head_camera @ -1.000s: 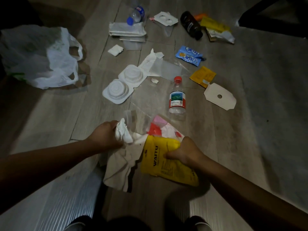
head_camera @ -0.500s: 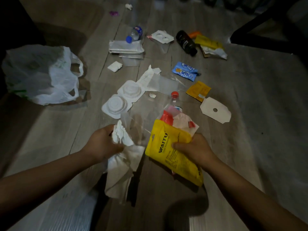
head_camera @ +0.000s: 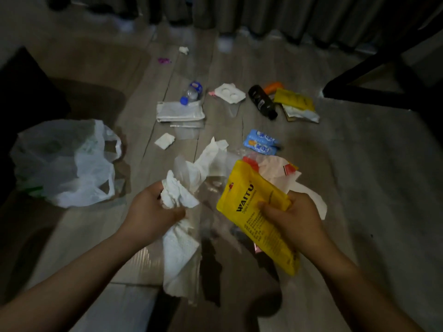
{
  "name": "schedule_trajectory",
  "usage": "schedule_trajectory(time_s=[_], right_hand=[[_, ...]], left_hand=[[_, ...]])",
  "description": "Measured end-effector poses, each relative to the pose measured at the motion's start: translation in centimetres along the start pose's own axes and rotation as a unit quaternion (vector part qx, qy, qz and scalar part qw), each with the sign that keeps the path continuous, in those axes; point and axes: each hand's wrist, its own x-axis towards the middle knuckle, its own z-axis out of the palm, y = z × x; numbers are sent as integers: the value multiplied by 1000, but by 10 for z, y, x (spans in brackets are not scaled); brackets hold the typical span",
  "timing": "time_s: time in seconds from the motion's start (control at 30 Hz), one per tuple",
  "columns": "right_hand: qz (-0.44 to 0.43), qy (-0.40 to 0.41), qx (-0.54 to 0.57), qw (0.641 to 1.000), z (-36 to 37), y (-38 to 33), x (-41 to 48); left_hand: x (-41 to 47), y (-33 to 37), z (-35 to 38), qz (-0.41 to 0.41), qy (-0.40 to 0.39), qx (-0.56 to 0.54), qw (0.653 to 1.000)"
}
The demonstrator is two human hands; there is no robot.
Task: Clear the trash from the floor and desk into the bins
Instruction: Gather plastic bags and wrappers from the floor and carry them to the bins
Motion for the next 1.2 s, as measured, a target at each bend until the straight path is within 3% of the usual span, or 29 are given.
schedule_trajectory(time_s=[0.27, 0.5, 0.6, 0.73, 0.97, 1.2], right_hand=[[30, 6, 0, 1000, -42, -100, -10], [106, 8, 34, 994, -146, -239, -72], [90, 30, 11, 995, -204, -308, -96], [84, 55, 9, 995, -288, -403, -132], [-20, 158, -46, 986, -425, -541, -200], [-51, 271, -37, 961, -497, -617, -272]], left_hand=[[-38, 110, -40, -56, 10, -26, 998], [-106, 262, -118, -69, 0, 6, 998], [-136, 338, -153, -62, 21, 8, 998], [-179, 446, -193, -26, 37, 11, 999], [-254, 628, -241, 65, 38, -26, 997], [-311, 728, -284, 178, 12, -73, 981]])
